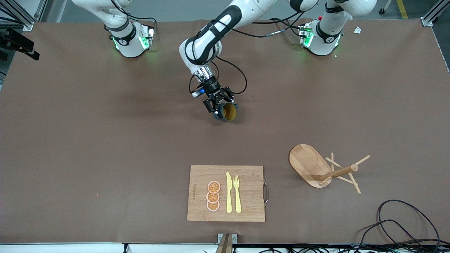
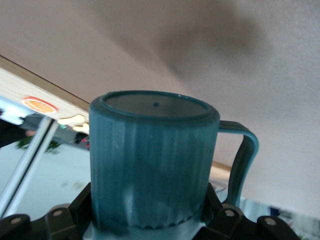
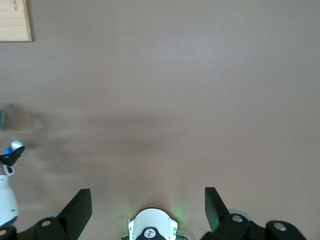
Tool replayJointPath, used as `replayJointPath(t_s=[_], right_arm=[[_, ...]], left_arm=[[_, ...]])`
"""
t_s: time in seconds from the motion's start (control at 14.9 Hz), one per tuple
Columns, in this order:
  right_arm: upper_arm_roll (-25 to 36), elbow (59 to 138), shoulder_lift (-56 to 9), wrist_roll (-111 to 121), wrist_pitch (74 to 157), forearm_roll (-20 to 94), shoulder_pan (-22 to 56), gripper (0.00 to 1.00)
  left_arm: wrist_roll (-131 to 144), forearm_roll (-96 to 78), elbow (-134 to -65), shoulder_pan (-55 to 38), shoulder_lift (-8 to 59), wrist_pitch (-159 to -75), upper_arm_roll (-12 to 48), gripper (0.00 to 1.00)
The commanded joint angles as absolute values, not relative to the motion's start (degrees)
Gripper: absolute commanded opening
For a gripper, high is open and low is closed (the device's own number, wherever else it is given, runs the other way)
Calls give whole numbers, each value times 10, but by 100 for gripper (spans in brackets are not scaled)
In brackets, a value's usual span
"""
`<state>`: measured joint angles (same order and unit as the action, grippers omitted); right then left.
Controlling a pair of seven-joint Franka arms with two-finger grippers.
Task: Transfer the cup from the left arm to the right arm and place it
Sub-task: 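Carry the teal mug with the left gripper toward the table middle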
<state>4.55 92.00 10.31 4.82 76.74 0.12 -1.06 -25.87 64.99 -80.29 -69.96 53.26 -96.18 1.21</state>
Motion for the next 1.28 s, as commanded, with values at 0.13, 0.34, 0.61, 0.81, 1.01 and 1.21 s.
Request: replayJointPath(t_s=[0.13, 0.34, 0.61, 0.81, 1.01, 1.21], right_arm=[[40, 916, 99, 49, 766, -6, -18, 100], [40, 916, 91, 47, 768, -7, -20, 100], [40, 912, 80, 47, 776, -8, -33, 100], [40, 912, 78, 48, 789, -8, -37, 100], [41, 912, 55, 47, 796, -5, -39, 100], [40, 912, 53, 50, 800, -3, -48, 100]], left_arm=[[-270, 671, -766, -750, 574, -906, -14, 35], [-294, 672, -738, -752, 597, -906, -14, 36], [-296, 671, -721, -762, 610, -907, -13, 40], [-294, 671, -710, -764, 625, -911, -11, 43], [-291, 671, -698, -766, 643, -911, -10, 49], [-288, 671, -694, -770, 648, -911, -10, 59]])
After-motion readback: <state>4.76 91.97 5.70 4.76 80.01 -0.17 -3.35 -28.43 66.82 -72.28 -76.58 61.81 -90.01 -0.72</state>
